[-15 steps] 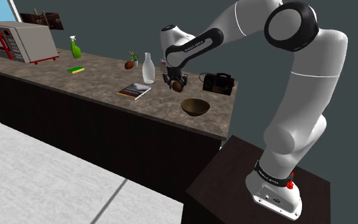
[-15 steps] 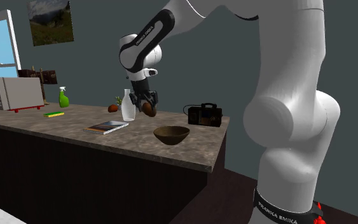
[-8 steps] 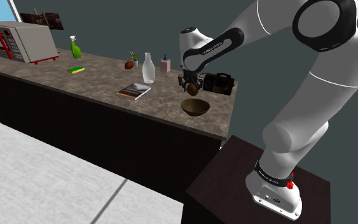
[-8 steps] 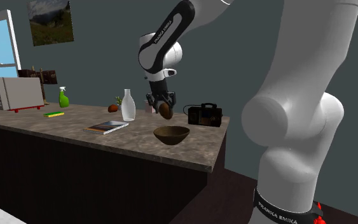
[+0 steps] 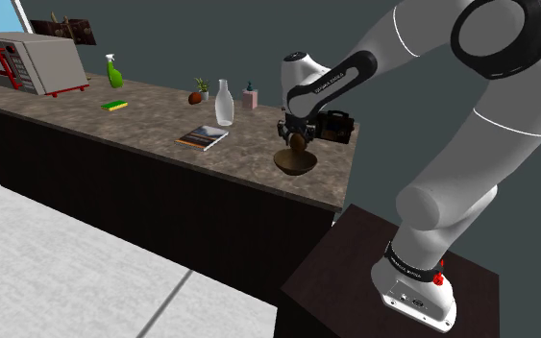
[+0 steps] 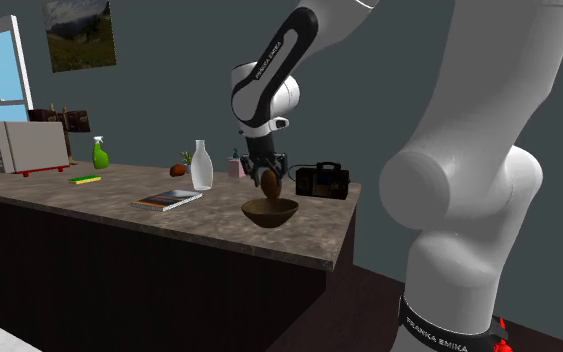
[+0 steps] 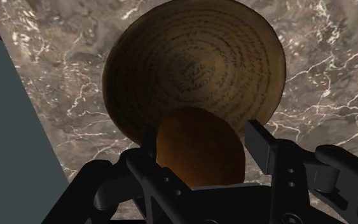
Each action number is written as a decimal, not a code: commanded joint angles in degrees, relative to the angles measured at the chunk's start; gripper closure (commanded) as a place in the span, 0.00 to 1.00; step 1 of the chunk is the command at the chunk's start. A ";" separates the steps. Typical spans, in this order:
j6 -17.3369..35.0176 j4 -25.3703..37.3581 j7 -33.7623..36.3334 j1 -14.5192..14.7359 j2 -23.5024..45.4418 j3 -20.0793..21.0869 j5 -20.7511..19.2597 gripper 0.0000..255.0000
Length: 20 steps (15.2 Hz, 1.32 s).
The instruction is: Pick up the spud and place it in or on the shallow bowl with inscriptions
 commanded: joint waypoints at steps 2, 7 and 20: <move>2.16 -0.99 1.18 -0.22 1.33 0.02 -1.16 1.00; 5.55 -2.26 3.51 -0.53 3.87 0.06 -3.44 1.00; 5.55 -2.26 3.52 -0.52 3.87 0.05 -3.44 0.00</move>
